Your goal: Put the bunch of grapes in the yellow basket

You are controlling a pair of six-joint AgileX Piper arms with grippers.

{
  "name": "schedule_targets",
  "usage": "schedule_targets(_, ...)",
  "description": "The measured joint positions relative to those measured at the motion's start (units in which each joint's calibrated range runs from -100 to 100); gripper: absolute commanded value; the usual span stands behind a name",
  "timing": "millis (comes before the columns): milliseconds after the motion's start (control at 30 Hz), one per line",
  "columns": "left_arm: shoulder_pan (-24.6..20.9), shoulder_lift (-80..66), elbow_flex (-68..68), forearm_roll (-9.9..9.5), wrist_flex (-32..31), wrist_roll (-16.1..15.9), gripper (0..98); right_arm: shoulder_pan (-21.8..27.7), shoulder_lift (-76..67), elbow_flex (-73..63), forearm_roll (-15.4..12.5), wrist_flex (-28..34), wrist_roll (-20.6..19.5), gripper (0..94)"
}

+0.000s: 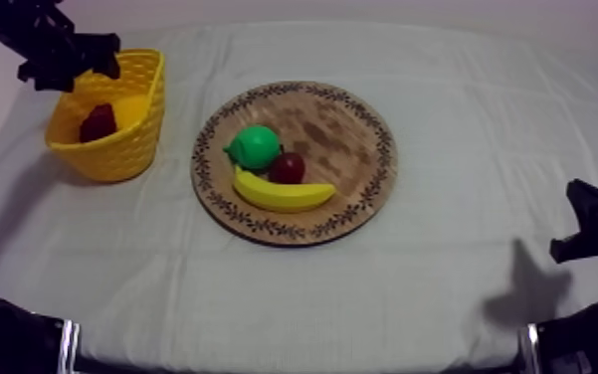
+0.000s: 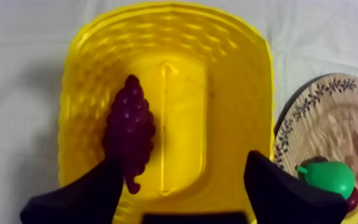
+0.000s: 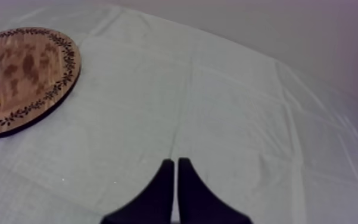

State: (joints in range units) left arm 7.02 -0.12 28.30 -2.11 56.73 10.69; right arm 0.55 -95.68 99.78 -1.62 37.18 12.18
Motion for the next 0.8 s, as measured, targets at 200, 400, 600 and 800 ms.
schedule_targets(200, -0.27, -6.33, 5.34, 0.25, -0.89, 0.51, 69.6, 0.00, 0.00, 0.00, 0.00, 0.00, 0.00, 0.5)
schedule_targets(400, -0.48, -14.04, 12.57, 0.43, -2.51, 0.25, 67.6, 0.00, 0.00, 0.00, 0.00, 0.00, 0.00, 0.5)
schedule_targets(600, -1.03, -20.39, 19.77, 1.42, -5.42, -1.80, 64.5, 0.00, 0.00, 0.00, 0.00, 0.00, 0.00, 0.5)
schedule_targets(800, -2.06, -26.67, 27.34, 3.34, -9.98, -5.25, 50.7, 0.00, 0.00, 0.00, 0.00, 0.00, 0.00, 0.5)
